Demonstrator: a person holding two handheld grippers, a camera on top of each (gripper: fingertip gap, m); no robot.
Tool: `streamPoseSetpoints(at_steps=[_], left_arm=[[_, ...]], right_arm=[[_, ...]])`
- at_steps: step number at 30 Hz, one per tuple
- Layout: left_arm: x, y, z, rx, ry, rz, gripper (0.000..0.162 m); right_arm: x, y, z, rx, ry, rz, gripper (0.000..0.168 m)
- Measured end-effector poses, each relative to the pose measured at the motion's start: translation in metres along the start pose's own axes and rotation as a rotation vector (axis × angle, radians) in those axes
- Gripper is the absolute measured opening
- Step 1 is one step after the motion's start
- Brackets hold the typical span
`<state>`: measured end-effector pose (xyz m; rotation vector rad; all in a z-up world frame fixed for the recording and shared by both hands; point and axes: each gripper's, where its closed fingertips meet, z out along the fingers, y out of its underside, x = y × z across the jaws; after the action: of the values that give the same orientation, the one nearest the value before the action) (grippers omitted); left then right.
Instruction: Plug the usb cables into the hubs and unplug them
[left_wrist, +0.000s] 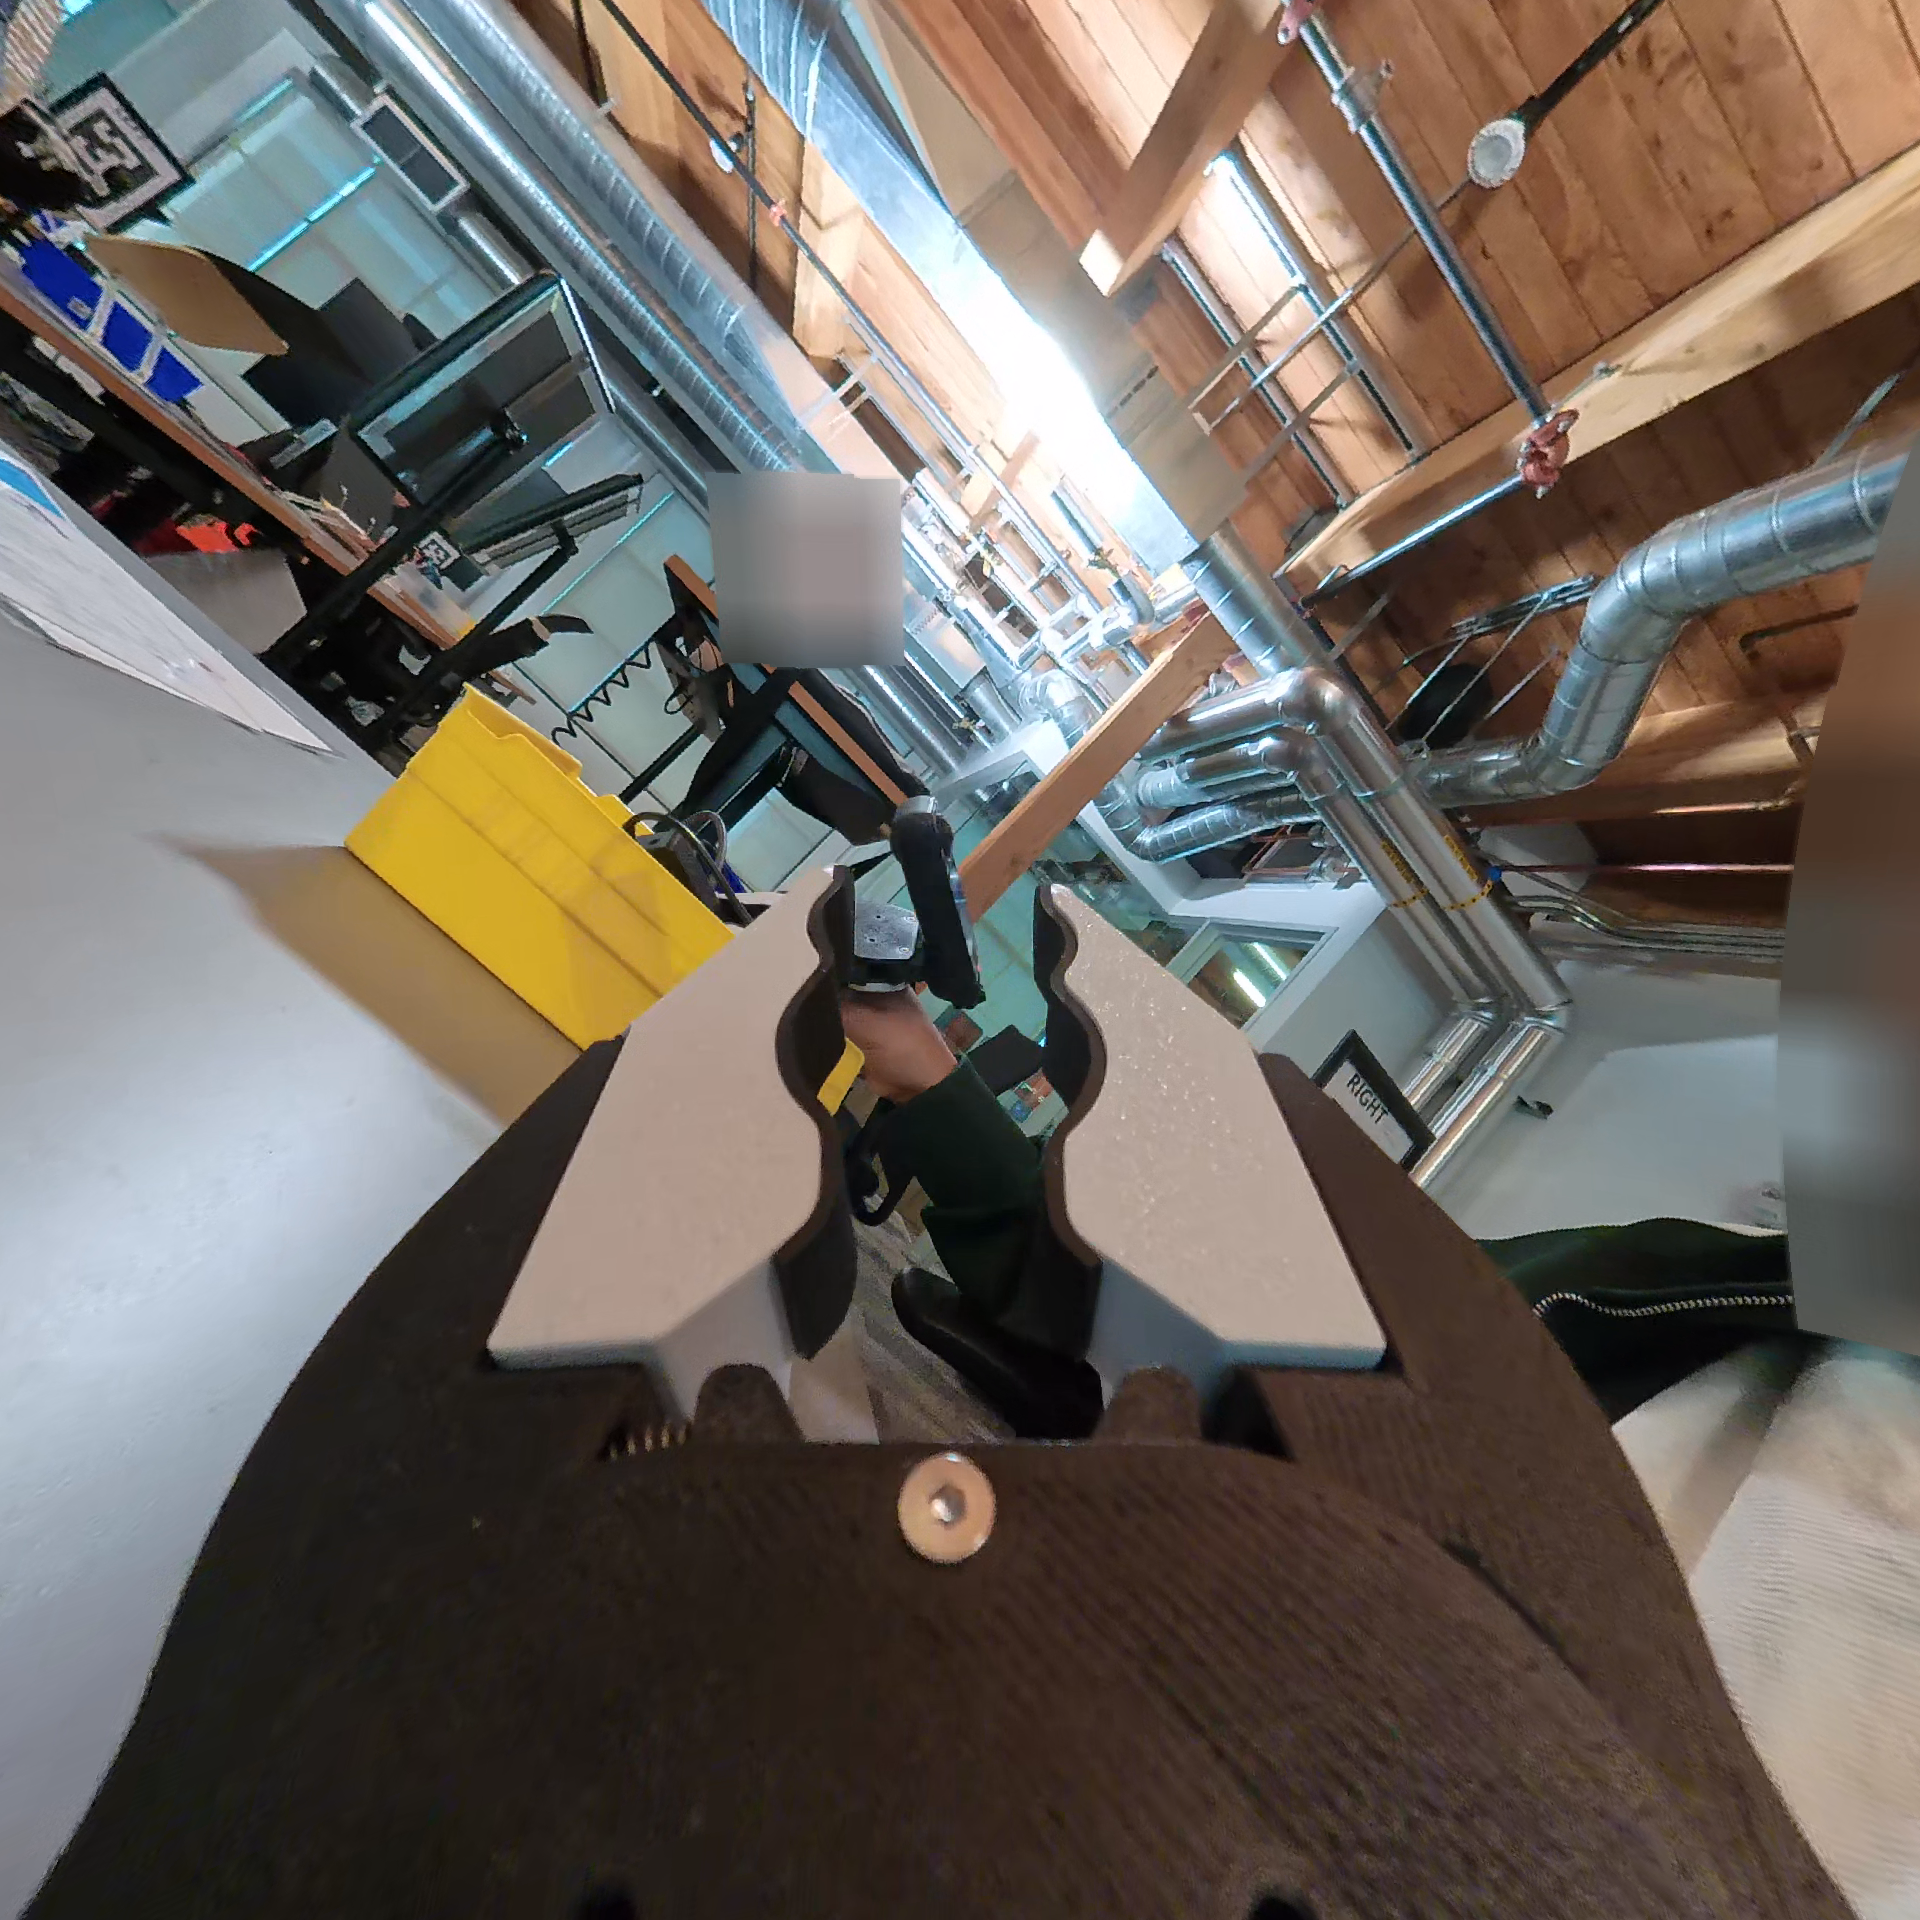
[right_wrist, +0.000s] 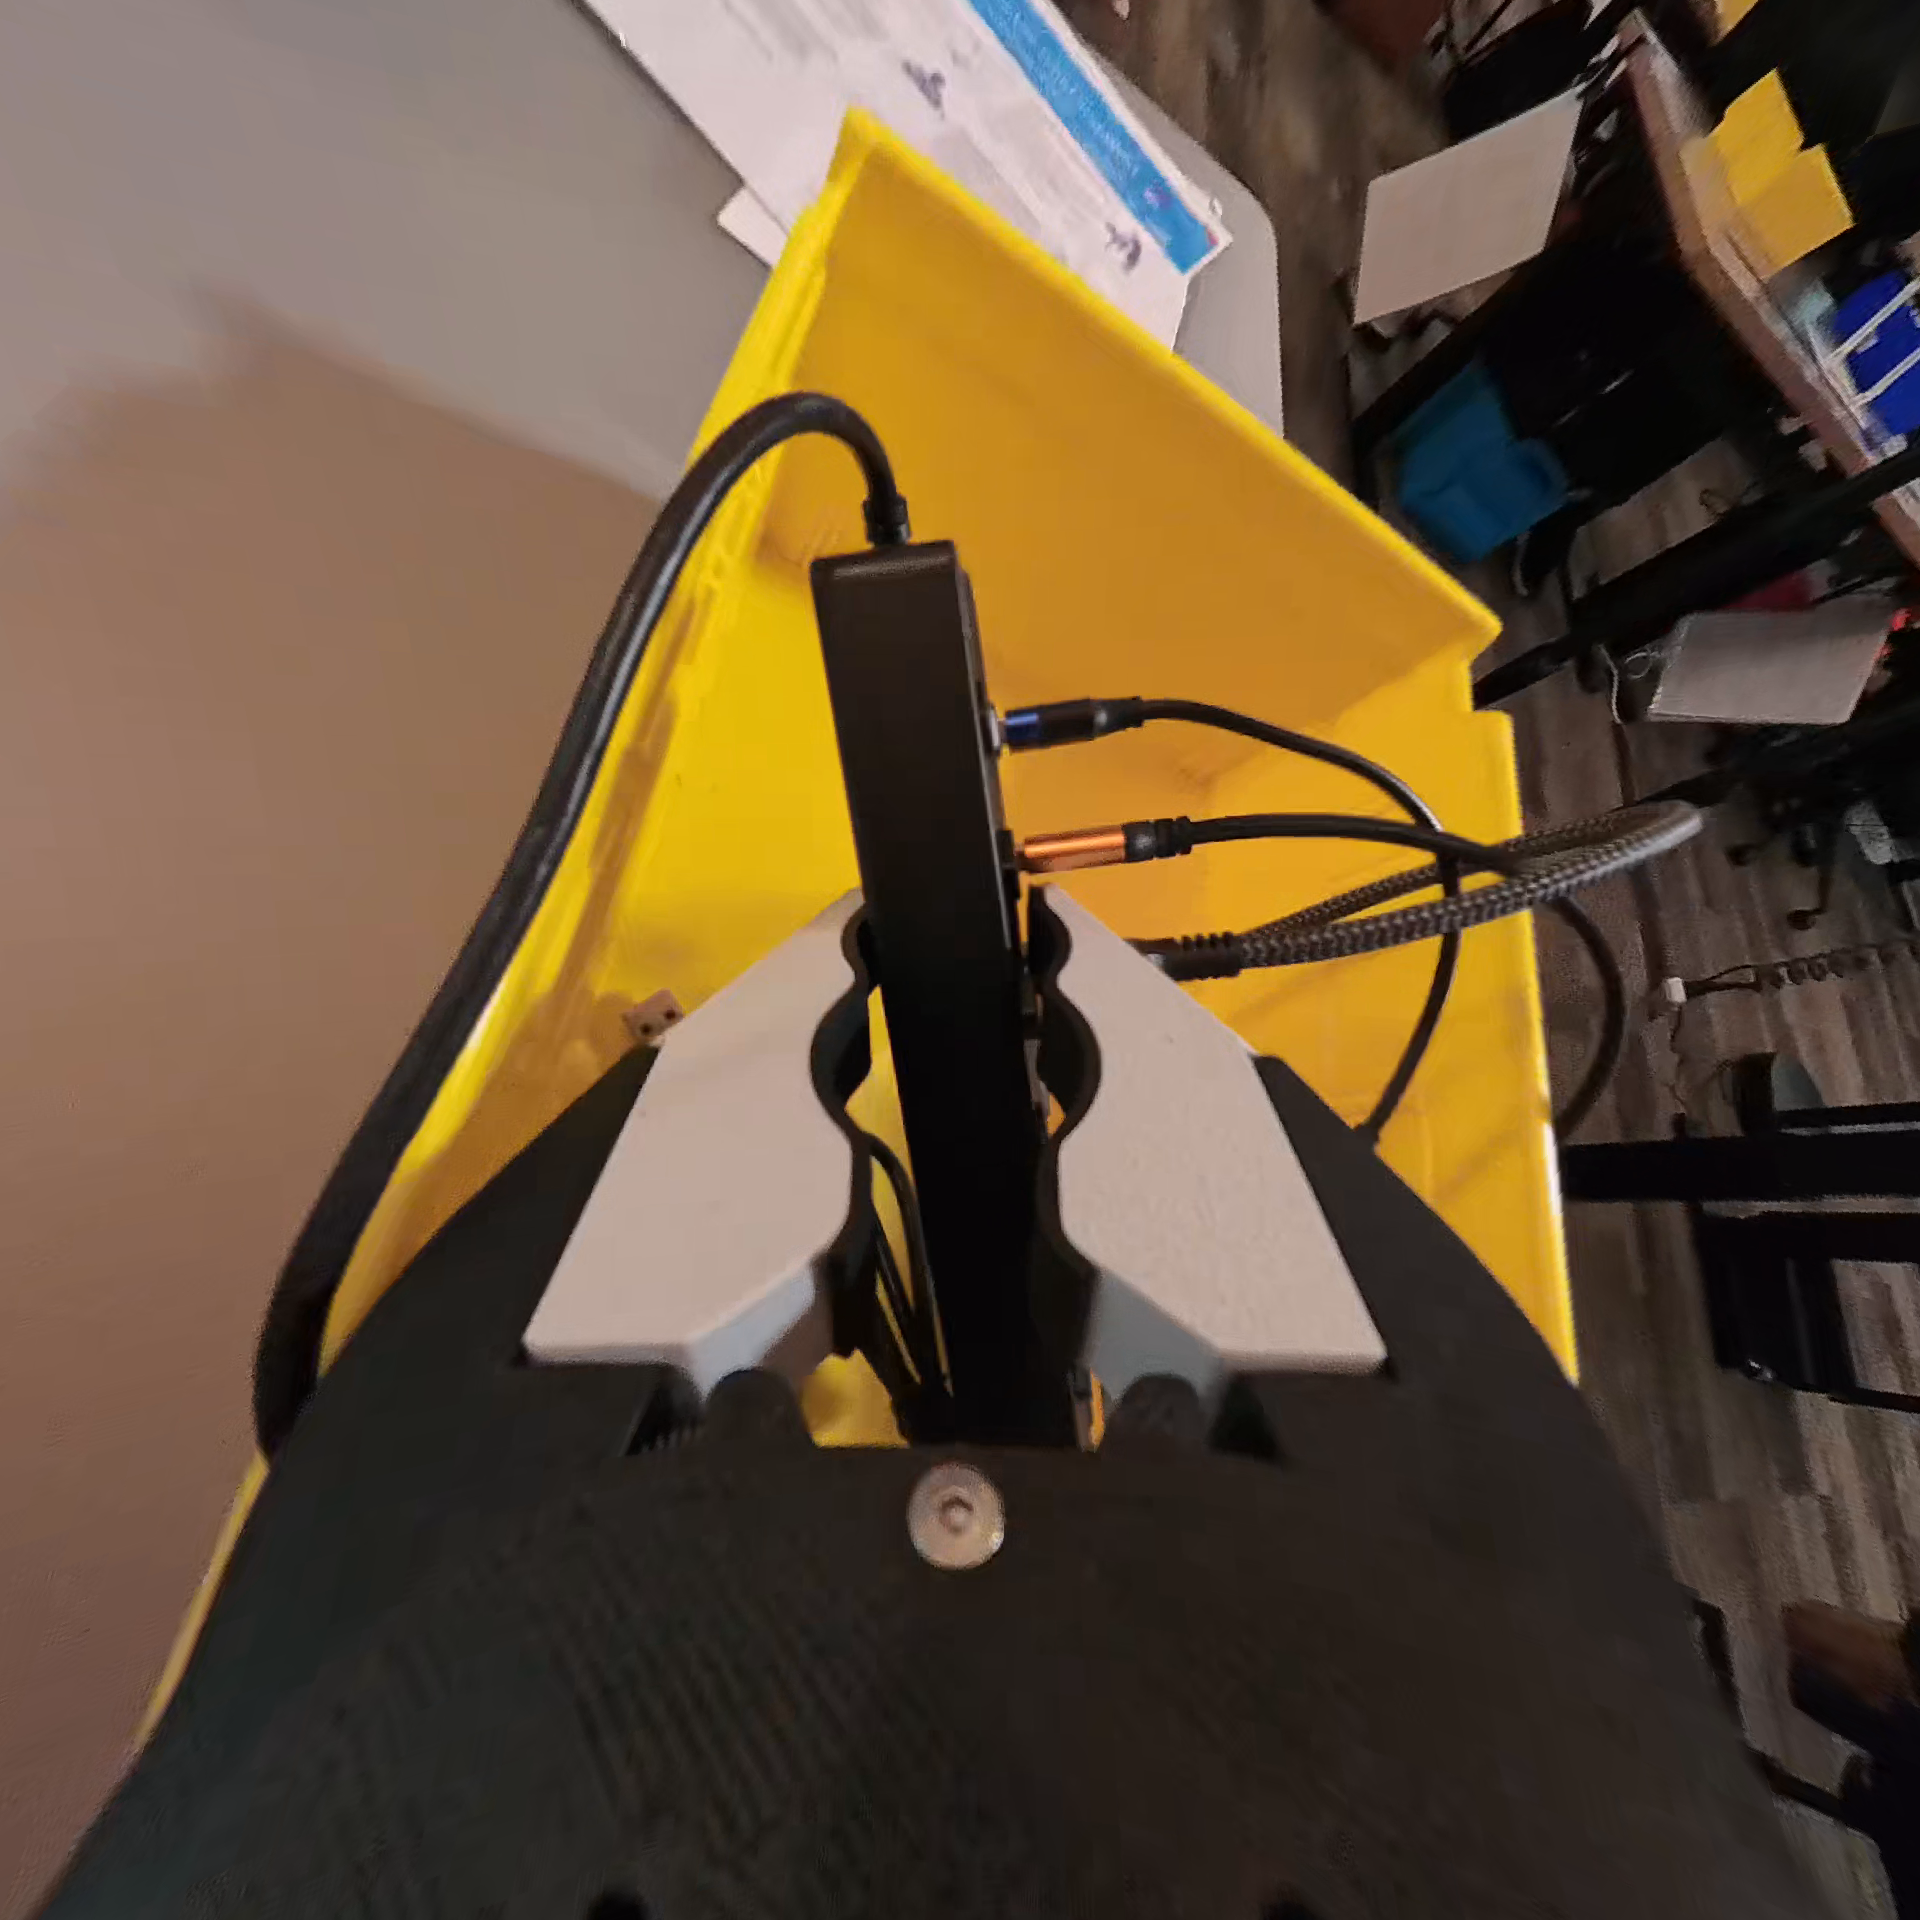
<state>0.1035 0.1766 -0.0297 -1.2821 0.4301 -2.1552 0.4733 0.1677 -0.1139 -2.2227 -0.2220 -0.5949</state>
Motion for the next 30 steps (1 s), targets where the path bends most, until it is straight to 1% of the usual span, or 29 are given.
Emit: streamPoseSetpoints(at_steps=[3,6,9,12,14,16,18,19,20,23,24,25,27,28,30], left_arm=[[-0.001,0.000,0.000,0.003,-0.001,-0.005,0.032],[-0.002,0.001,0.001,-0.004,0.001,-0.016,0.033],[-0.003,0.003,0.001,-0.019,-0.002,-0.014,0.033],[-0.005,0.002,-0.001,-0.019,-0.012,-0.004,0.033],[-0.006,0.000,-0.002,-0.013,-0.016,-0.003,0.032],[-0.007,-0.002,-0.003,-0.007,-0.021,0.001,0.032],[-0.007,-0.004,-0.004,-0.004,-0.029,0.010,0.032],[-0.007,-0.004,-0.005,-0.003,-0.033,0.016,0.032],[-0.008,-0.005,-0.006,-0.003,-0.039,0.022,0.032],[-0.009,-0.009,-0.009,0.004,-0.056,0.041,0.030],[-0.010,-0.012,-0.010,0.017,-0.062,0.043,0.029],[-0.011,-0.014,-0.011,0.028,-0.068,0.040,0.028],[-0.017,-0.017,-0.014,0.041,-0.095,0.027,0.026],[-0.023,-0.018,-0.016,0.044,-0.124,0.021,0.025],[-0.037,-0.018,-0.020,0.035,-0.211,0.040,0.019]], right_arm=[[0.003,0.010,0.002,-0.014,-0.028,0.022,0.030],[0.008,0.023,0.002,-0.068,-0.042,0.042,0.045],[0.031,0.024,-0.012,-0.102,0.050,0.005,0.045],[0.057,0.024,-0.037,-0.132,0.131,-0.016,0.054],[0.072,0.012,-0.055,-0.036,0.163,0.051,0.054],[0.083,-0.003,-0.073,0.138,0.160,0.179,0.048],[0.091,-0.006,-0.089,0.311,0.139,0.341,0.045],[0.093,-0.001,-0.095,0.386,0.134,0.423,0.044],[0.097,0.008,-0.101,0.459,0.155,0.493,0.038],[0.125,0.051,-0.136,0.702,0.365,0.684,0.005],[0.137,0.064,-0.148,0.747,0.406,0.749,0.000],[0.145,0.074,-0.154,0.761,0.408,0.802,0.000],[0.150,0.084,-0.151,0.730,0.354,0.845,0.000],[0.148,0.089,-0.142,0.690,0.327,0.846,0.000],[0.140,0.103,-0.117,0.569,0.294,0.828,0.013]])
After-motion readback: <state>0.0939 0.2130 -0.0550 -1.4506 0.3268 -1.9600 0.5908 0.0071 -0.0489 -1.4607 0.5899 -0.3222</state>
